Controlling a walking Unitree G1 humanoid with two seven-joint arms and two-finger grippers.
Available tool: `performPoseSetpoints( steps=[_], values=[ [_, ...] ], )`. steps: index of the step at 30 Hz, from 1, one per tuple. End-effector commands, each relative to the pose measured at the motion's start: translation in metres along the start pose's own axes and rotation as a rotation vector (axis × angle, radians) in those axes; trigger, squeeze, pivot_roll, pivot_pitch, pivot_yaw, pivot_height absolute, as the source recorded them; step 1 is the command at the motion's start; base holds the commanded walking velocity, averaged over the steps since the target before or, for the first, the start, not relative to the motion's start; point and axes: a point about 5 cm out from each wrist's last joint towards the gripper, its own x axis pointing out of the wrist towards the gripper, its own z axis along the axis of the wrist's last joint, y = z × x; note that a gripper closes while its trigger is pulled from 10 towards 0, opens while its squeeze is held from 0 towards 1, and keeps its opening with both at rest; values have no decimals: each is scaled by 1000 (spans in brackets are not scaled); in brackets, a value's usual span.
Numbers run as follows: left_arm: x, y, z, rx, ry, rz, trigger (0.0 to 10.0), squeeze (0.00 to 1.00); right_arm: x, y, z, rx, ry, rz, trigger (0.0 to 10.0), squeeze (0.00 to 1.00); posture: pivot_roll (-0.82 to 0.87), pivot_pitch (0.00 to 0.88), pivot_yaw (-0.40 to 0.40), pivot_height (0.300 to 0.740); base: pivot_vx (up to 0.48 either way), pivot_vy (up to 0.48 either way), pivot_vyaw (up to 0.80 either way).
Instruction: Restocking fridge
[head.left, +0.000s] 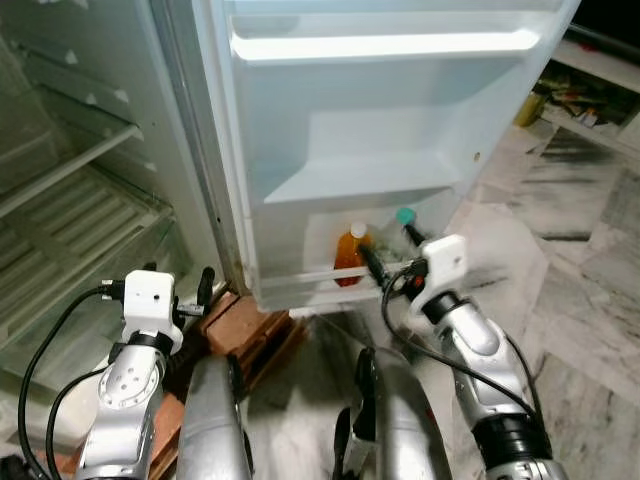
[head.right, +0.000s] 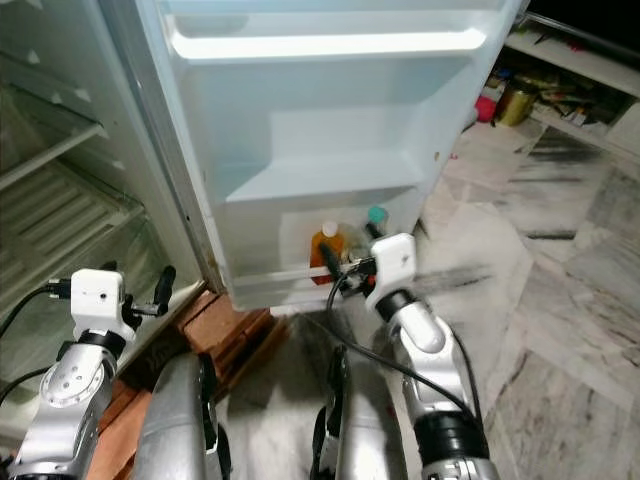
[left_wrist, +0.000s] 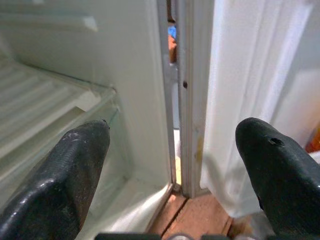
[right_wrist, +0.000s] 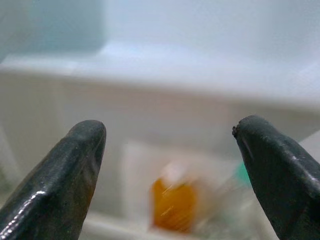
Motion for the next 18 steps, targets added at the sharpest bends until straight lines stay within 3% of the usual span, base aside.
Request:
performPoseSetpoints(
  steps=[1,4,7,18],
  values=[
    [2,3,-3,-13,6,16,10000,0,-3,-6,9,-80,-38,-37,10000,0,118,4,-61,573,0,0,0],
    [7,-5,-8,-28,15,7,10000,0,-4,-7,-3,-64,8,-97,10000,0,94,0,-59,588,0,0,0],
    [11,-16,-5,-27,-4,-25,10000,0,-4,-6,-1,-52,17,-109,10000,0,85,0,-63,608,0,0,0],
    [9,-13,-14,-32,7,11,10000,0,-16,-12,-10,10,56,-238,10000,0,82,0,-73,676,0,0,0]
  ],
)
